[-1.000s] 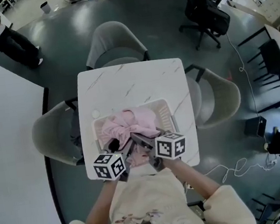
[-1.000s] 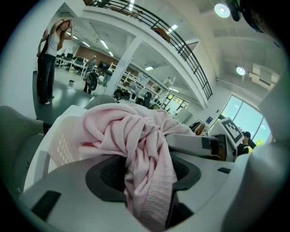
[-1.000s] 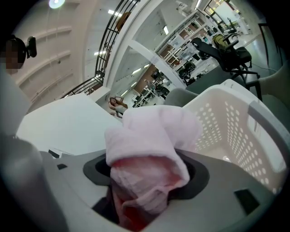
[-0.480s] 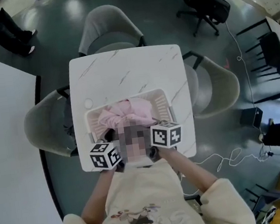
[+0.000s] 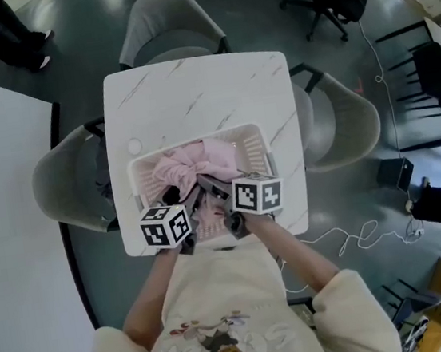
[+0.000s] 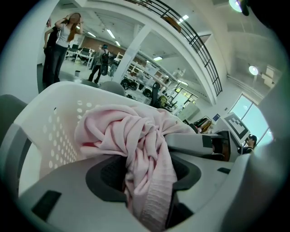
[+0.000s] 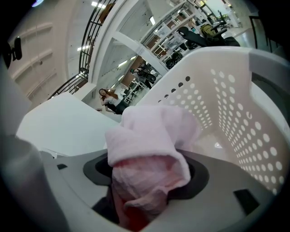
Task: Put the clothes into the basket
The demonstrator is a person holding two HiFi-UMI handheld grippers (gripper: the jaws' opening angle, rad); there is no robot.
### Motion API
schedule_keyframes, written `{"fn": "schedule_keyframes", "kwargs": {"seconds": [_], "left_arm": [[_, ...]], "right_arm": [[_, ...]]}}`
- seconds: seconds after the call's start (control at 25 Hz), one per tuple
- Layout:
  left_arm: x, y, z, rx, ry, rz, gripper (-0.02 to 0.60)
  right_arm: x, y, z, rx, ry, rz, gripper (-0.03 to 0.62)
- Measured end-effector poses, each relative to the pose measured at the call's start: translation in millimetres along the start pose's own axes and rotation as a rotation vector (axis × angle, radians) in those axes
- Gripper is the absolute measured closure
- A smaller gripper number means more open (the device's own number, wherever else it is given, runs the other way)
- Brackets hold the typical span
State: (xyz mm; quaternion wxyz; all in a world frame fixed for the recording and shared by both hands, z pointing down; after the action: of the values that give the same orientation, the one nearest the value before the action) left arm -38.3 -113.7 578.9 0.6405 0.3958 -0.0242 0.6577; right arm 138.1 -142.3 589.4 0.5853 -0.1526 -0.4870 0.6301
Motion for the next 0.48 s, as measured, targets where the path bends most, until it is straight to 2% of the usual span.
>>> {"fn": "schedule_keyframes", "kwargs": {"seconds": [0.48], "left_arm": [[8,9,20,-0.037,0.044,-0.015,0.337]], "right_arm": [[1,-18,14,0.059,0.067,0.030,0.278]]}}
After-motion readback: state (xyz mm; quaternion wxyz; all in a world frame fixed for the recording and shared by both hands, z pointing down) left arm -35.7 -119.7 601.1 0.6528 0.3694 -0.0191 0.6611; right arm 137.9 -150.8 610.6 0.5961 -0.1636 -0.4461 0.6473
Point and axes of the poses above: the fingertips, and each gripper's own axes: z forward along the fingers, y to its left, x out of its underside, the point moved 10 cm from there along -z, backward along the fingers, and after that the axes turned 5 degrees about -x, right-handed, at the moved point
